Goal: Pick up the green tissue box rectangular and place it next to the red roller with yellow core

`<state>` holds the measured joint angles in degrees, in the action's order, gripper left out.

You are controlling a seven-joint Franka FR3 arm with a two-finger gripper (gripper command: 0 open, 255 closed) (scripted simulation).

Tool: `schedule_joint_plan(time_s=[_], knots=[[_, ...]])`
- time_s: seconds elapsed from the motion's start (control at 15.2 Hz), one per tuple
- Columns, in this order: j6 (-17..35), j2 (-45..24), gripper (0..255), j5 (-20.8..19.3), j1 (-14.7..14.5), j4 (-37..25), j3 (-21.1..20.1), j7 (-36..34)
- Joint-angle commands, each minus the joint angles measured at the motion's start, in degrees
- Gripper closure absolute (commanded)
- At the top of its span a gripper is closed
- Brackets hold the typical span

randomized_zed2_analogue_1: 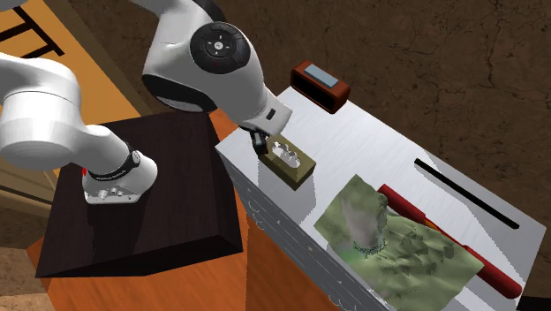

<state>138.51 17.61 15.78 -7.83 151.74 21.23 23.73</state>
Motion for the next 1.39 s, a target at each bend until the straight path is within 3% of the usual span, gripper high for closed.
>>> schedule_joint_plan(time_s=[0.0,0.2,0.33,0.86,1.32], knots=[[2.9,-5.5,0,6.4,-2.8,-1.4,3.1,7.1],[4.5,-14.5,0,18.9,-6.2,-4.7,6.4,19.4],[4.1,-19.3,0,25.8,-6.6,-6.9,6.6,25.9],[6.9,-25.9,0,35.2,-7.0,-8.2,3.9,32.2],[6.9,-25.9,0,35.2,-7.0,-8.2,3.9,32.1]])
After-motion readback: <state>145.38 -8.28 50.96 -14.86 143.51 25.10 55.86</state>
